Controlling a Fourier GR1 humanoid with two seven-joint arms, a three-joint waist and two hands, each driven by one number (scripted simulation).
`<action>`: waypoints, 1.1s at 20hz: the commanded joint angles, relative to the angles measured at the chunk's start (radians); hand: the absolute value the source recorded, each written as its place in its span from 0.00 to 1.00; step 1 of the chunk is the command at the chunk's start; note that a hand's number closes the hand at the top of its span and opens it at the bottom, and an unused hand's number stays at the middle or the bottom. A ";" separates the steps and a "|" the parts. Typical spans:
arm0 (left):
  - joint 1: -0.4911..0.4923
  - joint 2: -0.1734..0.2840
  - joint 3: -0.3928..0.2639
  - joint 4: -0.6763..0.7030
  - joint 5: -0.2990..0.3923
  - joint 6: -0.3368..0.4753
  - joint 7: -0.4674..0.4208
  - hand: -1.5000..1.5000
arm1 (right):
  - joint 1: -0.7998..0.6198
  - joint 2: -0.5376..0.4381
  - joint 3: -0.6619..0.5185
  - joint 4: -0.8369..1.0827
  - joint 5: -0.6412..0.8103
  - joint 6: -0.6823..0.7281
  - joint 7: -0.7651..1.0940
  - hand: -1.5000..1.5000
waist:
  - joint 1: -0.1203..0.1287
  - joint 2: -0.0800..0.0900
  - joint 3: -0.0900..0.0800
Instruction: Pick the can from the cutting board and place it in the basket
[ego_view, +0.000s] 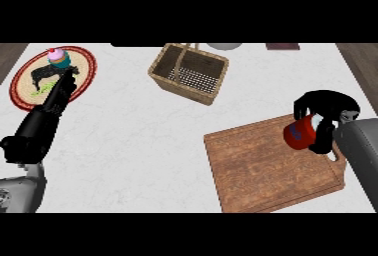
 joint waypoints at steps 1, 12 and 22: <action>0.022 -0.027 -0.015 0.006 -0.024 0.030 -0.003 0.50 | 0.002 -0.003 -0.205 0.028 -0.024 -0.129 0.218 1.00 | -0.029 0.003 0.011; 0.004 0.010 0.015 0.027 -0.009 -0.012 -0.023 0.50 | -0.094 0.081 -0.316 -0.228 -0.001 -0.388 0.444 1.00 | -0.002 0.003 0.009; -0.020 0.004 0.013 0.035 -0.010 -0.016 -0.022 0.50 | -0.369 0.144 -0.502 -0.416 -0.287 -0.446 0.413 1.00 | 0.010 0.006 0.010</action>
